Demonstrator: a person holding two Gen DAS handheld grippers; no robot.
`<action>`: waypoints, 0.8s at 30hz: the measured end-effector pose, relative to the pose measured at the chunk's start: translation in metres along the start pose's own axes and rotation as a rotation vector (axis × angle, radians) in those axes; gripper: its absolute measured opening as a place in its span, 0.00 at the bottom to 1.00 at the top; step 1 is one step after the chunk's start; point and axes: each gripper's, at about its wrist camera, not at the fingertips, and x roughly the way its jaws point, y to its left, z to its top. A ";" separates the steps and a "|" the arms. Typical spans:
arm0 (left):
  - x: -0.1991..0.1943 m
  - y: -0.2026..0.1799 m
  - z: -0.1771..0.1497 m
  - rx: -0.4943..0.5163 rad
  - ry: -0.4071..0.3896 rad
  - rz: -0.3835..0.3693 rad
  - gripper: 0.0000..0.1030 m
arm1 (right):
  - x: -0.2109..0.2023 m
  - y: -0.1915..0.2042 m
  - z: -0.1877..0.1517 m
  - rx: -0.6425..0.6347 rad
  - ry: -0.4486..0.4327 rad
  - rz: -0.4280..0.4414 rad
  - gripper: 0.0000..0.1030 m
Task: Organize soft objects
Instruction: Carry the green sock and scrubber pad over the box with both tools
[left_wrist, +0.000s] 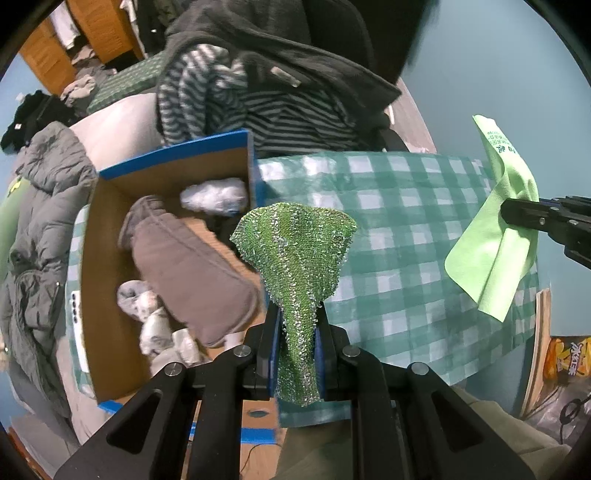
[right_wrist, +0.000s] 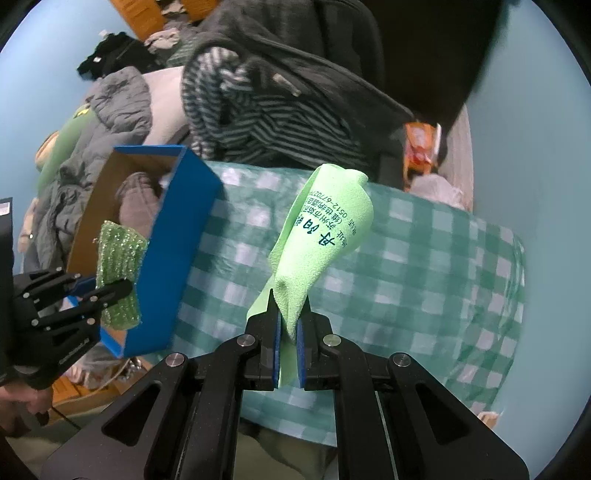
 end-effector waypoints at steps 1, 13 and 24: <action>-0.003 0.005 0.000 -0.007 -0.005 0.004 0.15 | -0.001 0.005 0.002 -0.007 -0.003 0.006 0.06; -0.022 0.058 -0.005 -0.102 -0.037 0.035 0.15 | -0.001 0.068 0.030 -0.115 -0.029 0.063 0.06; -0.019 0.109 -0.018 -0.205 -0.026 0.060 0.15 | 0.015 0.128 0.057 -0.204 -0.023 0.124 0.06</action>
